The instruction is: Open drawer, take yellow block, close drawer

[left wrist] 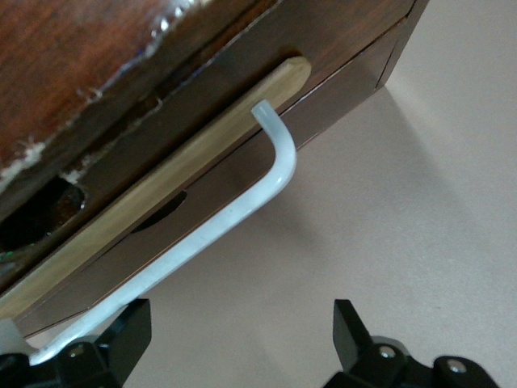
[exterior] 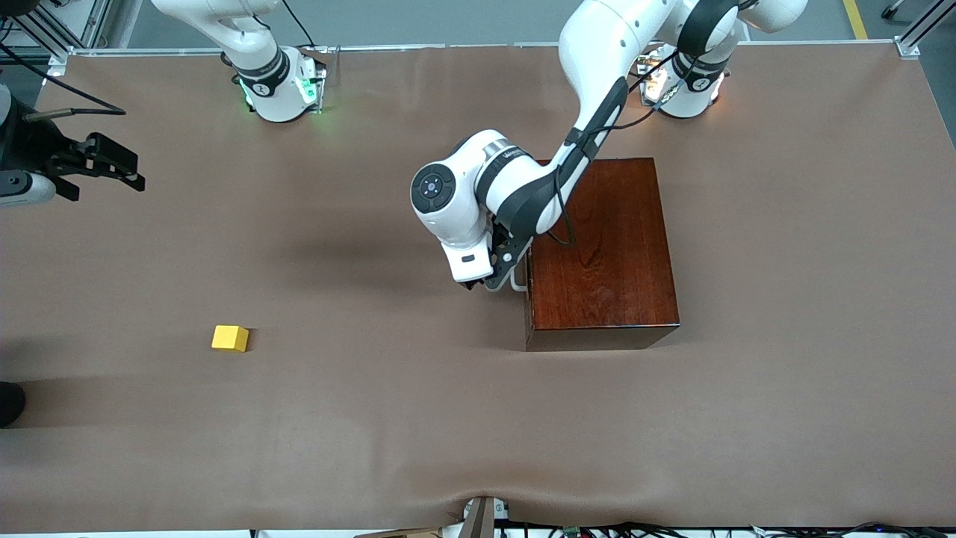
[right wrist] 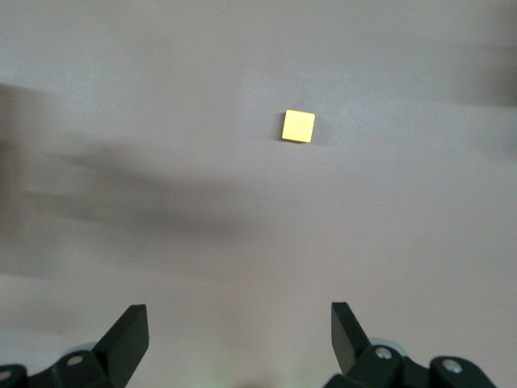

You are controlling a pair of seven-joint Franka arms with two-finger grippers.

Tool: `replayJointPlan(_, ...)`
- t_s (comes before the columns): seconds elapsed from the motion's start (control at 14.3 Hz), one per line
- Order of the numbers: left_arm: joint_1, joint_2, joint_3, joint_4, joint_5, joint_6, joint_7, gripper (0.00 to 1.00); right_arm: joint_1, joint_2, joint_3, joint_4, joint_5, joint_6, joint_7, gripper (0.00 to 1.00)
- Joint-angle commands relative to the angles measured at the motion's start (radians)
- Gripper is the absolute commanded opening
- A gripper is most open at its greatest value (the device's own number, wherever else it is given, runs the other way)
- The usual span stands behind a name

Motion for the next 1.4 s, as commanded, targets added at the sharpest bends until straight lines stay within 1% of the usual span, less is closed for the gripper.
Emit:
replayJointPlan(0.0, 0.006, -0.061, -0.008, -0.003, 0.017, -0.005, -0.002, 1.0, -0.001, -0.005, 0.001, 0.011, -0.012, -0.014, -0.002, 1.0)
replayJointPlan(0.21, 0.012, -0.153, -0.012, -0.005, 0.006, 0.003, 0.007, 1.0, -0.001, -0.005, -0.002, 0.014, -0.014, -0.014, -0.004, 1.0)
replayJointPlan(0.35, 0.056, -0.217, -0.005, -0.008, -0.006, 0.003, 0.031, 1.0, -0.009, -0.005, -0.005, 0.014, -0.014, -0.016, -0.01, 1.0)
replayJointPlan(0.49, 0.109, -0.277, 0.0, -0.017, -0.003, -0.014, 0.167, 1.0, -0.032, -0.005, -0.005, 0.014, -0.014, -0.014, -0.01, 1.0)
replayJointPlan(0.63, 0.184, -0.32, -0.003, -0.017, -0.001, -0.077, 0.276, 1.0, -0.053, -0.005, -0.005, 0.013, -0.014, -0.014, -0.012, 1.0)
replayJointPlan(0.77, 0.254, -0.357, -0.003, -0.017, -0.006, -0.127, 0.406, 1.0, -0.05, -0.005, -0.002, 0.013, -0.014, -0.016, -0.008, 1.0)
replayJointPlan(0.98, 0.348, -0.369, -0.003, -0.016, -0.007, -0.177, 0.64, 1.0, -0.047, -0.005, 0.001, 0.013, -0.012, -0.014, -0.002, 1.0)
replayJointPlan(1.19, 0.409, -0.392, -0.003, -0.017, -0.007, -0.215, 0.763, 1.0, -0.044, -0.005, 0.002, 0.013, -0.014, -0.016, -0.001, 1.0)
replayJointPlan(1.33, 0.443, -0.42, -0.003, -0.019, -0.007, -0.266, 0.848, 1.0, -0.046, -0.005, 0.002, 0.013, -0.012, -0.016, -0.001, 1.0)
